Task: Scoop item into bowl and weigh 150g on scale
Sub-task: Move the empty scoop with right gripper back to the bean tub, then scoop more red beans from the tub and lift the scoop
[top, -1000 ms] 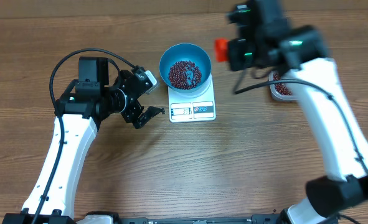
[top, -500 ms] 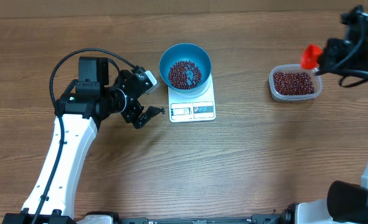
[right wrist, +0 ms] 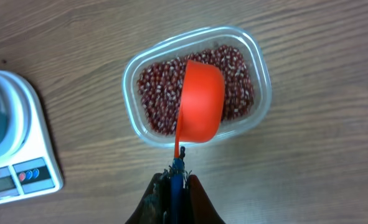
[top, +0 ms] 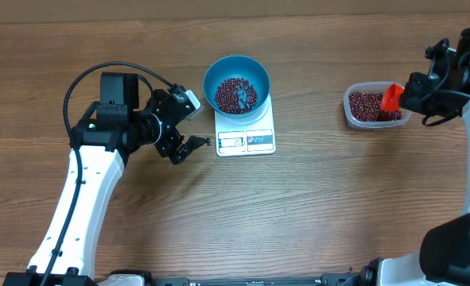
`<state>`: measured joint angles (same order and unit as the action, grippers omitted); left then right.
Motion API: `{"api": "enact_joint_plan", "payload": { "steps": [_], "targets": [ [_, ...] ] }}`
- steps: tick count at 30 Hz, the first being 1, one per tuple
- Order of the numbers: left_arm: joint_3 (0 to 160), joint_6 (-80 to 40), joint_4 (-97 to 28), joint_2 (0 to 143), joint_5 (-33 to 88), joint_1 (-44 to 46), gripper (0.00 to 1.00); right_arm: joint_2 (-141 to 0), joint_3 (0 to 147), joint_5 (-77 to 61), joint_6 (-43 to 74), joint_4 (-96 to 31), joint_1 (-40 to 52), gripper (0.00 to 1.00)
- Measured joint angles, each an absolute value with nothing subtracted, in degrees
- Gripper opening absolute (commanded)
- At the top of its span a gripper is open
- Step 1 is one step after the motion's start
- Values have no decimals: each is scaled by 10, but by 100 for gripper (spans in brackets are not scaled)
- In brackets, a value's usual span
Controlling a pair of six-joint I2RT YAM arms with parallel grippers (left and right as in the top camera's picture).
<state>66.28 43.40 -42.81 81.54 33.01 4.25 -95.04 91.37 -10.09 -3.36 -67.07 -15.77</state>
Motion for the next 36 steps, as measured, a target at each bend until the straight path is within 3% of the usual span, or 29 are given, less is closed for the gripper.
{"api": "enact_joint_plan", "payload": {
  "steps": [15,36],
  "targets": [
    [663,434,-428,815,330,43,100,-1044,887,-72,-73,-611,-157,4],
    [663,434,-428,816,330,43,100,-1046,868,-101,-76,-602,-157,4]
  ]
}}
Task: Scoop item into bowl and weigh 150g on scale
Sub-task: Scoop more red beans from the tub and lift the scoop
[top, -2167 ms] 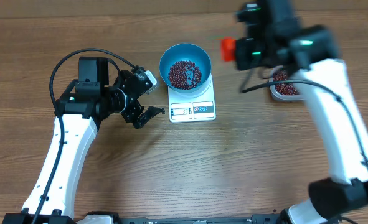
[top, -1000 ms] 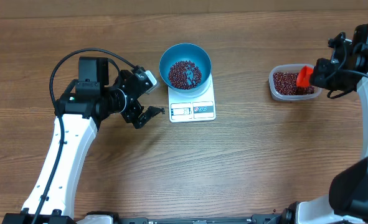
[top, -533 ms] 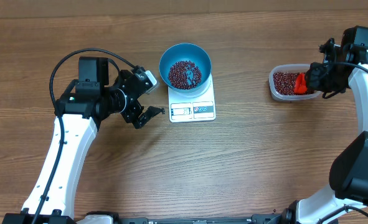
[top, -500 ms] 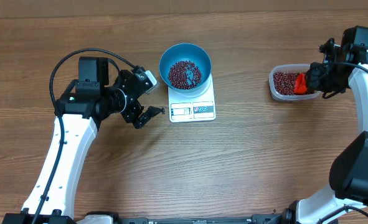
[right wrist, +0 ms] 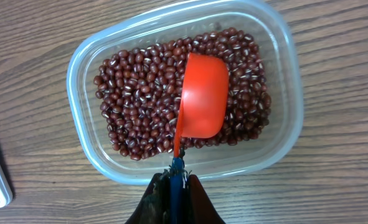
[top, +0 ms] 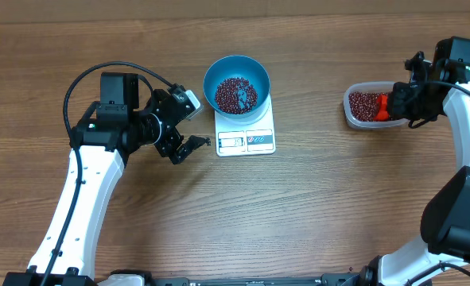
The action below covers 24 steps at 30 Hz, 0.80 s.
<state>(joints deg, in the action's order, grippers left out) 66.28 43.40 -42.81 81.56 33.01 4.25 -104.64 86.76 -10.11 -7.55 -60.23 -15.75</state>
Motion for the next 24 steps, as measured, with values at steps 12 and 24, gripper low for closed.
{"api": "enact_joint_plan", "payload": {
  "steps": [12,24],
  "targets": [
    [663,434,-428,816,330,43,100,-1046,866,-111,-76,-601,-158,4],
    [663,434,-428,815,330,43,100,-1046,861,-136,-76,-601,-157,4]
  ]
}}
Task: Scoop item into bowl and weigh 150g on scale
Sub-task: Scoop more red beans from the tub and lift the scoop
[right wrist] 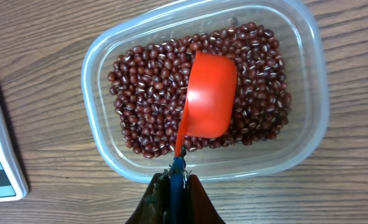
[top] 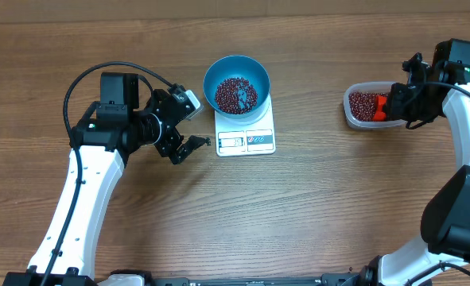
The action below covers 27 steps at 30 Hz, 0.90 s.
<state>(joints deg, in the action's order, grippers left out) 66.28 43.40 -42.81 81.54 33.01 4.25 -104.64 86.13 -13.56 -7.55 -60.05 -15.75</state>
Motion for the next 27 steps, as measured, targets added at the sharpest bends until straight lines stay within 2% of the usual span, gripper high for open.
{"api": "enact_joint_plan", "payload": {
  "steps": [27],
  "targets": [
    [663,434,-428,815,330,43,100,-1060,857,-242,-75,-598,-172,4]
  ]
}}
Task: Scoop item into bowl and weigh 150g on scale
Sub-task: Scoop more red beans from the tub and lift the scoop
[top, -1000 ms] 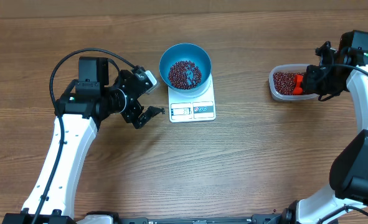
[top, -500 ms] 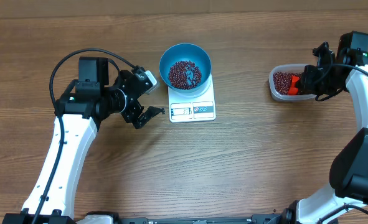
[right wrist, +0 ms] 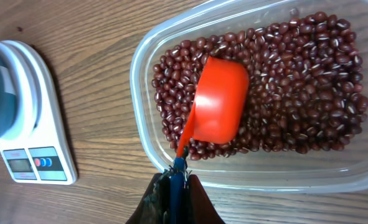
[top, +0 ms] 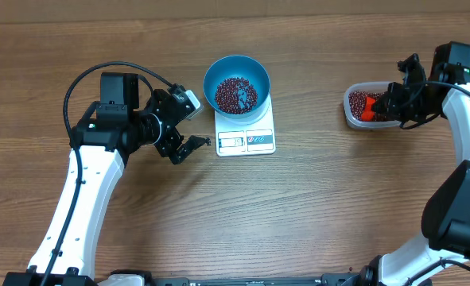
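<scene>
My right gripper is shut on the handle of an orange scoop, whose cup lies bottom up on the red beans in a clear plastic container. A blue bowl with beans in it stands on the white scale at mid-table. The scale also shows at the left edge of the right wrist view as the scale. My left gripper hangs open just left of the scale, holding nothing.
The wooden table stretches in front of the scale and the container. My left arm lies along the left side, with a black cable looped above it.
The scoop has shifted toward the container's left end, and the right wrist view now takes in the scale at its left edge. The left arm has not moved.
The right gripper held the overturned scoop above the bean container. Then the scoop was low over the beans in the container's middle. It stayed there, and now lies nearer the container's left end. Bowl, scale and left arm stayed unchanged.
</scene>
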`<state>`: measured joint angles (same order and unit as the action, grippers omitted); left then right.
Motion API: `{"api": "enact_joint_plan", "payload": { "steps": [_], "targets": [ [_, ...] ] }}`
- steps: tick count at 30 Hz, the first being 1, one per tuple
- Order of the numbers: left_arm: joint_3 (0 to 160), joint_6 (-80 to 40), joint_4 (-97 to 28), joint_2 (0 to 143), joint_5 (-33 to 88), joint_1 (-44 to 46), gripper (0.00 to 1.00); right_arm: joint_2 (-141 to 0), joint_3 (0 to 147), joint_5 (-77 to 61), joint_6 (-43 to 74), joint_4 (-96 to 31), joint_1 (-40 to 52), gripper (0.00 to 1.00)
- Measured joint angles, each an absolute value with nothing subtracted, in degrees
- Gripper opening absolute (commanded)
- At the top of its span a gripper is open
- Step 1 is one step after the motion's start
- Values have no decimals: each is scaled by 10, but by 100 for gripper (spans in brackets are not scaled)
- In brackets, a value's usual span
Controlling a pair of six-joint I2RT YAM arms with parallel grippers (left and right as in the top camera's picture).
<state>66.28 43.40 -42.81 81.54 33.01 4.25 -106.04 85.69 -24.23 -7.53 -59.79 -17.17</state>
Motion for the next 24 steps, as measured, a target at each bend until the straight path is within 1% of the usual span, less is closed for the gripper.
{"api": "enact_joint_plan", "payload": {
  "steps": [24],
  "targets": [
    [663,434,-428,815,330,43,100,-1064,855,-418,-85,-618,-317,4]
  ]
}}
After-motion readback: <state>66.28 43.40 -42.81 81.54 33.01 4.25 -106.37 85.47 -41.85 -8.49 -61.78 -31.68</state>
